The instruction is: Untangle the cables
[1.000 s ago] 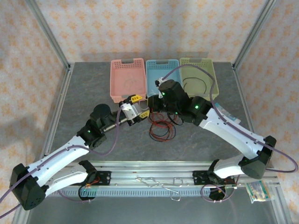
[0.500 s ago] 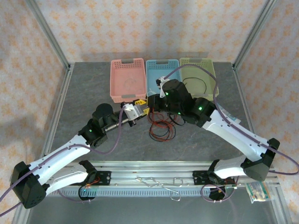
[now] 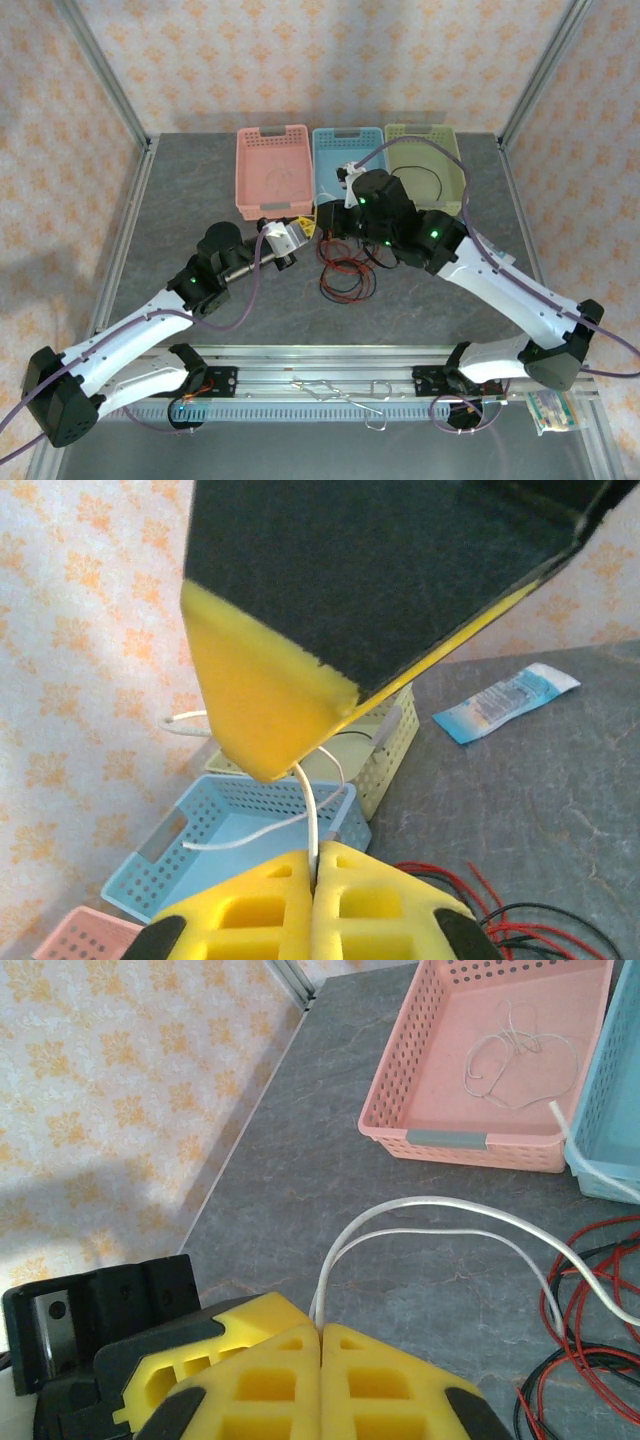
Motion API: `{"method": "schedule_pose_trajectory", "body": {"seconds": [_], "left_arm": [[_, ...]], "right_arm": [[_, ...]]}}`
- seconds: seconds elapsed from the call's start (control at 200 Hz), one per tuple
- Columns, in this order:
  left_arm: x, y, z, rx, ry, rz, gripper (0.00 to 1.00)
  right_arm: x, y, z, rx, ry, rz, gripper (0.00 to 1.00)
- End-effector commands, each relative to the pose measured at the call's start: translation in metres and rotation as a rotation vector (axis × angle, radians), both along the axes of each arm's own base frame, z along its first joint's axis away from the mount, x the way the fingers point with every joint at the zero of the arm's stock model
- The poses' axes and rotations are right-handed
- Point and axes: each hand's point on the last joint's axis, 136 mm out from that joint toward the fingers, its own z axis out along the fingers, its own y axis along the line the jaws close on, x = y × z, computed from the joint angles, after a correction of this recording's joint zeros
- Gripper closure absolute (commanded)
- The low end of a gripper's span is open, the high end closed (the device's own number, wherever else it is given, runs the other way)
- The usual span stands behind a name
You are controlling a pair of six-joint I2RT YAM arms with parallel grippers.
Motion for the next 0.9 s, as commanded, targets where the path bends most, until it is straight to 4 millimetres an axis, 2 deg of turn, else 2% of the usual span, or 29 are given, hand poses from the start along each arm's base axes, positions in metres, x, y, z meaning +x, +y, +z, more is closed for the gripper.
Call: {"method": "schedule_pose_trajectory", "body": {"seconds": [0.0,0.065,0.195,0.28,0.305,0.426,0.561,0.666,0.731,0.891], "left_arm": [[-0.002,0.004,0.021,-0.040,-0.044,0.017,1.00],[-0.002,0.005,0.024,-0.061,-0.041,0.024,1.00],[0.005,0.014,0.026,-0.120,-0.013,0.091,1.00],[0.015,0.021,0.024,-0.171,0.031,0.158,1.00],[0.018,0.023,0.024,-0.185,0.044,0.177,1.00],[0.036,0.034,0.019,-0.257,0.124,0.264,1.00],[0.055,0.045,0.016,-0.334,0.202,0.326,1.00],[0.070,0.054,0.016,-0.387,0.249,0.375,1.00],[0.083,0.064,0.016,-0.439,0.294,0.431,1.00],[0.115,0.084,0.013,-0.557,0.421,0.514,1.00]], "right_arm": [[-0.003,-0.006,0.016,0.048,-0.039,-0.013,1.00],[-0.003,-0.008,0.020,0.067,-0.057,-0.016,0.97],[-0.001,-0.020,0.028,0.083,-0.114,-0.062,0.66],[0.008,-0.029,0.020,0.037,-0.135,-0.121,0.54],[0.006,-0.038,0.029,0.057,-0.160,-0.142,0.51],[0.013,-0.062,0.029,0.067,-0.225,-0.259,0.38],[0.024,-0.090,0.018,0.030,-0.263,-0.409,0.32],[0.028,-0.100,0.009,0.021,-0.281,-0.468,0.26],[0.032,-0.098,0.003,0.018,-0.272,-0.468,0.19],[0.056,-0.091,-0.014,-0.044,-0.212,-0.430,0.19]]}}
